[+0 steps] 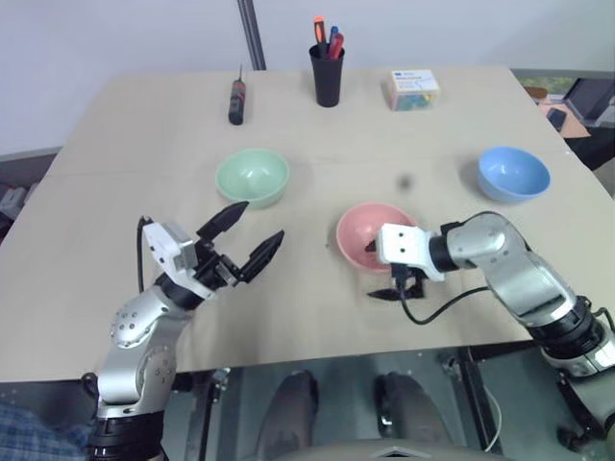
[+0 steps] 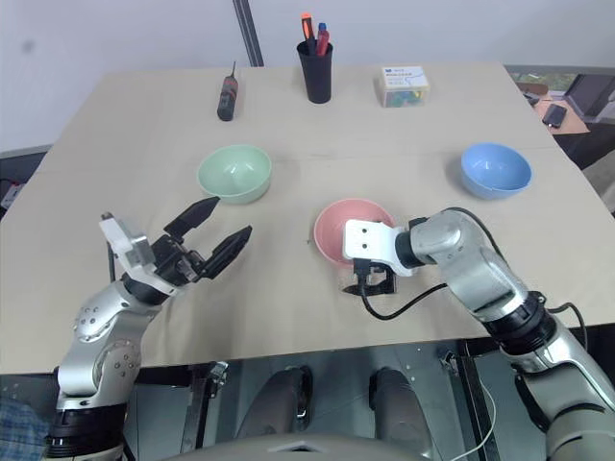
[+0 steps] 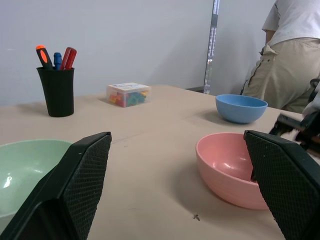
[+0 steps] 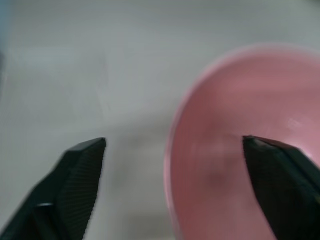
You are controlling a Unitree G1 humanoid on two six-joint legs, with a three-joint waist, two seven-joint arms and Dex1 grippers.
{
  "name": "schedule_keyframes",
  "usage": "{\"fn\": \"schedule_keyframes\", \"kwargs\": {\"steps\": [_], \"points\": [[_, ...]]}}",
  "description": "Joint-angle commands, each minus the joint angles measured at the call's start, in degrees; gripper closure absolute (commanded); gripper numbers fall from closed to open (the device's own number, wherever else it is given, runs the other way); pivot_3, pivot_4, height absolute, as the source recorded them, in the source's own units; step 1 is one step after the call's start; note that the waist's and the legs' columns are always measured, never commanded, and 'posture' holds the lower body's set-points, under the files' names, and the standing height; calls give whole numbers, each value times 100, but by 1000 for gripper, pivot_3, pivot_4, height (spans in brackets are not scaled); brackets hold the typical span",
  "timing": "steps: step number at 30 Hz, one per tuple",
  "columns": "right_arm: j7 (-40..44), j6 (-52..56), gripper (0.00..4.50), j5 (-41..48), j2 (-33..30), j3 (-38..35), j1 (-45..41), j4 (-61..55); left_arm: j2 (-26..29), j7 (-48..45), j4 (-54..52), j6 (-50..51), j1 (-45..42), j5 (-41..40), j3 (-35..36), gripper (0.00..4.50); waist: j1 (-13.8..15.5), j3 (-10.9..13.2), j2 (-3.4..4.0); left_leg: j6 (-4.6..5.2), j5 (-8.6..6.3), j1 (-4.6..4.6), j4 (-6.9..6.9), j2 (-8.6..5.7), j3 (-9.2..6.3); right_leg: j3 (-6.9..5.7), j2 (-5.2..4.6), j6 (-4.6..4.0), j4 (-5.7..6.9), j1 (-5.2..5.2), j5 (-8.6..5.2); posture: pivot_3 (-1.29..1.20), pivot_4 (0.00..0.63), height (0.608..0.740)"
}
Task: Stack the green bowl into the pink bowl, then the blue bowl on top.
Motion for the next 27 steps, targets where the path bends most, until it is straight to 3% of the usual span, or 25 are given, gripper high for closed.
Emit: {"fn": "schedule_keyframes", "kwargs": {"steps": [1,8,10,13,18,27], "points": [[6,550,43,897,58,-848,-46,-563,46,-2,1,82,-123,-115,68,0,-1,1,-1,0,0,0,0,0,0,0,0,0,0,0,0,0,150,740],[-269,72,43,2130,30,-2960,1109,-552,170,225,460,398,-564,236,-28,0,69,0,-13,0,0,-2,-1,-2,-8,-8,-1,7,-16,13,-4,0,150,740],[-198,-417,43,2585,208,-3714,1583,-282,220,674,786,619,-839,584,-32,0,40,1,-11,0,-1,-4,0,-2,-3,-7,-2,6,-23,14,-3,0,150,740],[123,-1139,43,2678,98,-4269,2254,200,337,840,1109,592,-1125,984,-112,0,32,-6,-24,0,0,-2,-3,0,-14,-13,4,18,-22,17,-9,0,150,740],[394,-1963,43,2825,-124,-4625,2775,806,713,701,1589,756,-1656,1291,-221,0,-7,-4,-24,0,0,-1,-5,-1,-3,-4,2,14,-23,16,-5,0,150,740],[372,-2700,43,2865,-249,-4350,2748,1004,1200,135,2942,623,-2649,1994,-683,0,2,-4,-23,0,0,8,-4,0,0,-1,5,24,-11,16,-11,0,150,740]]}}
